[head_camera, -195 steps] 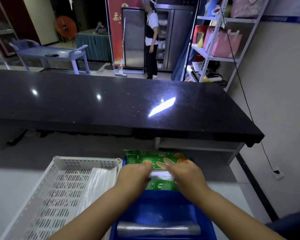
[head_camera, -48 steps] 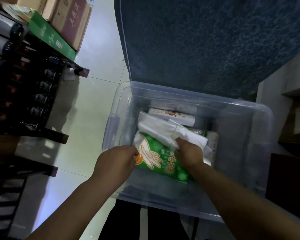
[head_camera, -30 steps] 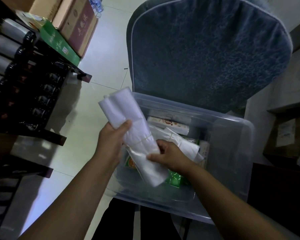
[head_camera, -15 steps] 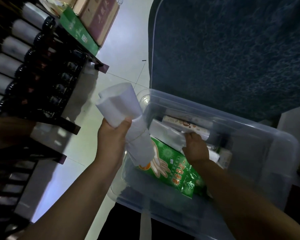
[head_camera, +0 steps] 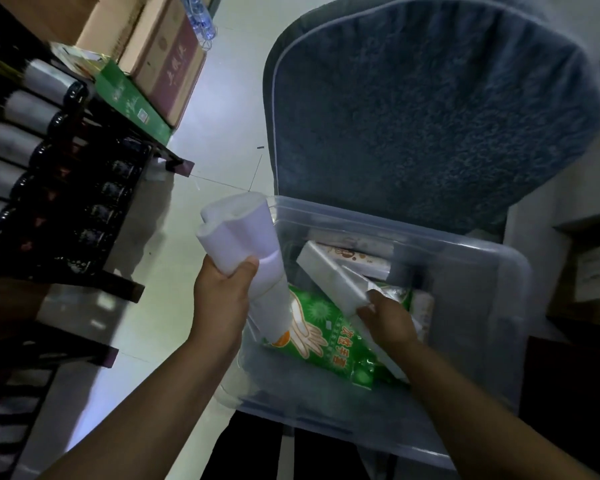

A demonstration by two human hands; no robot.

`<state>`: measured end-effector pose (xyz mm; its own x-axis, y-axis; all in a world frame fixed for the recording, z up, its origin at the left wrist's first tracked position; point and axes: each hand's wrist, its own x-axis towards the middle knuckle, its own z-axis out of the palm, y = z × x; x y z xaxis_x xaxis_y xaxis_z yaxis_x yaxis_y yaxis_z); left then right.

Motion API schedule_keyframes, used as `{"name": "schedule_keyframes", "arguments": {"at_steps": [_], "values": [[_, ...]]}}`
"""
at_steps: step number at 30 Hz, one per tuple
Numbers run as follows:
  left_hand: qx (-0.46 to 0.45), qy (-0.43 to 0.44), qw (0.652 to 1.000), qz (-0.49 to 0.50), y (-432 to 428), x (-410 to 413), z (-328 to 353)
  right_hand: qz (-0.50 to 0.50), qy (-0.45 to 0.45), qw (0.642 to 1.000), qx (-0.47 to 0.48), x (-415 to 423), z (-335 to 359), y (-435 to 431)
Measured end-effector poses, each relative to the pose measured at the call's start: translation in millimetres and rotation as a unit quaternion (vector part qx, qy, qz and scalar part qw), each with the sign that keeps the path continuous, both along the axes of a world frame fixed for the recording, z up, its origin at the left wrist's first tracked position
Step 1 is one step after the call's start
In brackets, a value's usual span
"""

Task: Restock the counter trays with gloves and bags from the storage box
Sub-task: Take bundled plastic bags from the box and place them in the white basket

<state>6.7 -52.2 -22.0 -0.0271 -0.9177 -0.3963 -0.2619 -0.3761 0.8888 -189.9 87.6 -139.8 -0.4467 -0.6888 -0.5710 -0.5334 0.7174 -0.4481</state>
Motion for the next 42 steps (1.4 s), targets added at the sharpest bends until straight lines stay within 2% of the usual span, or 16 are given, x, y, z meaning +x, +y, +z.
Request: {"name": "schedule_keyframes", "arguments": {"at_steps": [4, 8, 17, 25, 31, 36, 42], "values": [[-0.001, 0.030, 0.999, -0.039, 8, 2, 26, -0.103, -0.014, 0.992, -0.069, 0, 57, 25], [0.001, 0.065, 0.994, -0.092, 18, 4, 58, -0.202, -0.002, 0.969, -0.141, 10, 122, 56], [-0.043, 0.143, 0.966, -0.213, 49, -30, 153, -0.361, 0.111, 0.875, -0.303, 56, 266, 137], [-0.017, 0.245, 0.913, -0.326, 129, -98, 222, -0.469, 0.273, 0.775, -0.324, 76, 356, 240], [-0.031, 0.212, 0.860, -0.463, 222, -144, 272, -0.563, 0.301, 0.686, -0.349, 84, 397, 342], [-0.033, 0.253, 0.787, -0.561, 323, -190, 311, -0.631, 0.296, 0.607, -0.381, 82, 413, 432], [-0.059, 0.226, 0.692, -0.683, 456, -264, 334, -0.676, 0.294, 0.555, -0.385, 77, 412, 535]]}}
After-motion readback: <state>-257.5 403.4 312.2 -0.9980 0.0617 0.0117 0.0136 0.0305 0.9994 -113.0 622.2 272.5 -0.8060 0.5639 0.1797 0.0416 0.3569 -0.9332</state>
